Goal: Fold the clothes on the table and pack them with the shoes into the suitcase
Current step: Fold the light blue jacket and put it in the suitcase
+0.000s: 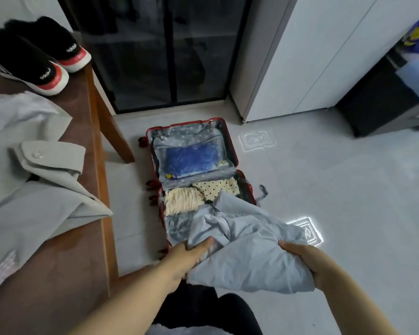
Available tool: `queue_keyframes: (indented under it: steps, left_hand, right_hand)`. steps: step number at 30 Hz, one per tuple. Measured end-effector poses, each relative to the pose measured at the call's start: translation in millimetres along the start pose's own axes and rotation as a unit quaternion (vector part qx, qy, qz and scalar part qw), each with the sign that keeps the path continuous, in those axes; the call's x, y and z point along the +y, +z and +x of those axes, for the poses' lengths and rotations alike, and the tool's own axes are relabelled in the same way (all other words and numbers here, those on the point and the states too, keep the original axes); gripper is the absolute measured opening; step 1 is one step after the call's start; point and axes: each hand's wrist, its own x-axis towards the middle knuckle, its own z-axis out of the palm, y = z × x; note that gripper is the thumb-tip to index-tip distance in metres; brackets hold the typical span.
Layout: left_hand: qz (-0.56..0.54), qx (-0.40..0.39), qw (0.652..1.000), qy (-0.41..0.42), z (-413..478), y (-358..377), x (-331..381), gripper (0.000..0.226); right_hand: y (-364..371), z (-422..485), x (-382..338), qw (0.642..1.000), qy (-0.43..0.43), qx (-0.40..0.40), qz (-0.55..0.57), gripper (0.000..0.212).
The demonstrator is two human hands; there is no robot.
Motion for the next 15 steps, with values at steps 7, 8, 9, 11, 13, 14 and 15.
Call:
queue_keyframes:
  steps: [7,8,9,11,13,14,15]
  left_hand:
    - [-0.043,0.120,0.989,-0.078,127.0,15.3,-9.3,0.106]
    - [-0.048,0.144,0.984,-0.091,148.2,14.5,-13.1,0.101]
    - [-0.053,0.166,0.979,-0.104,171.9,10.8,-18.9,0.096]
    - [-0.078,0.206,0.969,-0.111,228.8,0.1,-37.7,0.107]
    - [-0.079,0.232,0.964,-0.104,286.3,-13.9,-56.4,0.106]
    - [-0.083,0.250,0.960,-0.095,313.4,-22.0,-63.6,0.094]
    - [-0.090,0.271,0.954,-0.091,337.7,-30.9,-67.6,0.081]
  right_hand:
    - [-4.5,116.9,-13.1,0.998,0.001,0.035,-0.057,0.113]
    - [0.1,140.4,-17.1,0.997,-0.003,0.035,-0.065,0.114]
    - [8.2,163.4,-23.3,0.996,-0.008,0.033,-0.082,0.115]
    - [25.9,218.9,-34.0,0.992,-0.017,0.026,-0.119,0.101]
    - [49.5,278.2,-43.1,0.988,-0.012,0.019,-0.154,0.077]
    - [60.3,312.1,-44.5,0.984,-0.007,0.023,-0.178,0.072]
    - [71.2,346.2,-45.5,0.978,-0.002,0.024,-0.209,0.072]
